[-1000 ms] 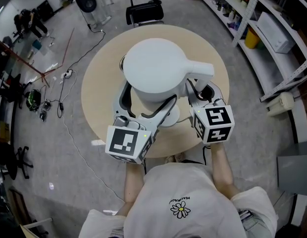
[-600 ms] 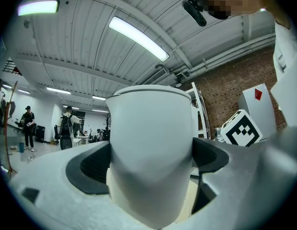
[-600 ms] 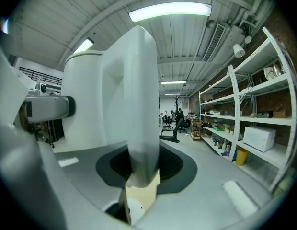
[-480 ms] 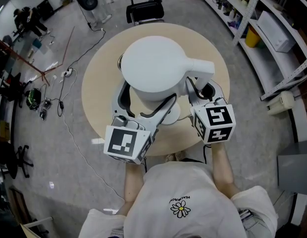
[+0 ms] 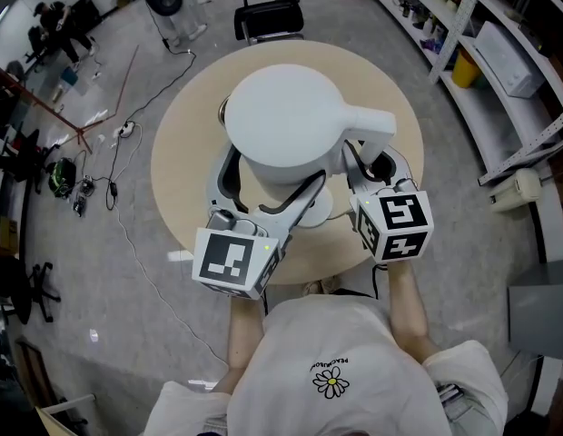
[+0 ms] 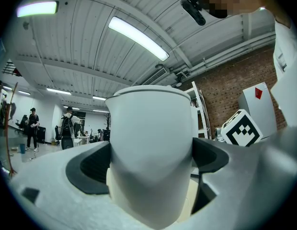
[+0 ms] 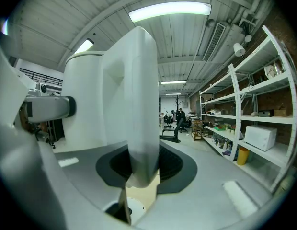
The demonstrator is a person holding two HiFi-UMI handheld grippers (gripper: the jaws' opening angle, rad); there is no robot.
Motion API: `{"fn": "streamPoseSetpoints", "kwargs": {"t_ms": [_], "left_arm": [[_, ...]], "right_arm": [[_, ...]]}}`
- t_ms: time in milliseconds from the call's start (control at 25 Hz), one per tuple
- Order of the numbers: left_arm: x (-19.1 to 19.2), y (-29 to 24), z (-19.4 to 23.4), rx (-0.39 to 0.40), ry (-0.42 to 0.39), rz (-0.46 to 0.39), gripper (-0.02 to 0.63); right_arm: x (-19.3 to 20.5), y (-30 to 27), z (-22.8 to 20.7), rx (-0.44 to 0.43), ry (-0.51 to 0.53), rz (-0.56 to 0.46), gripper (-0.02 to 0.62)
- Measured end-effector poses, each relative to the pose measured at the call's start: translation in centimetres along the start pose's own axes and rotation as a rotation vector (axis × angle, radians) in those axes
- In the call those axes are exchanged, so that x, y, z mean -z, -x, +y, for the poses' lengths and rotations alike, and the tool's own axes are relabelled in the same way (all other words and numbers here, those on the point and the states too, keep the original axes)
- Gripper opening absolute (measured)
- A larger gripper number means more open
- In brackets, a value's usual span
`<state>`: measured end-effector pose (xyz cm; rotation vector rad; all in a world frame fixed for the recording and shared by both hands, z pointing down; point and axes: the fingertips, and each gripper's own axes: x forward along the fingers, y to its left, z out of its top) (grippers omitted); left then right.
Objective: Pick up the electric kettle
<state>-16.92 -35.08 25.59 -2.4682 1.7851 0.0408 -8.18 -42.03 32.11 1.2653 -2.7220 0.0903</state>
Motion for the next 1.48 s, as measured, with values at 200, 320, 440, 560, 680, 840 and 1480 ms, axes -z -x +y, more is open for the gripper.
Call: {"fn": "streamPoseSetpoints", "kwargs": {"t_ms": [200,320,440,560,680,840,1480], "left_arm": [[0.08,-0.03,0.13,-0.002,0.005,-0.004,0.541],[0.55,0.04,0.33,0.000,-0.003,0.016,0.541],[0.57,0.00,0.37,-0.001,0.000,0.009,0.541],[0.05,-0.27,0.37,-0.005,0.014,-0.017,0.541],[0.43,-0.29,0.38,-0.006,0.014,0.003,0.541],[0.27,-0.21,0.29,-0.008,0.010,-0.013,0.541],[0.17,-0.50,0.43,-0.009,0.015,-0.017,0.541]], "right_arm": [[-0.01,-0.15,0.02,0.001,0.007,-0.001,0.107],[0.06,-0.30,0.06,0.001,0.007,0.002,0.107],[0.25,-0.37,0.11,0.003,0.007,0.005,0.107],[0.25,-0.48,0.04,0.002,0.014,0.010,0.107],[0.23,-0.52,-0.09,0.003,0.020,0.012,0.107],[0.38,-0.44,0.01,0.001,0.019,0.010,0.107],[0.15,-0.64,-0.18,0.003,0.031,0.010,0.107]]}}
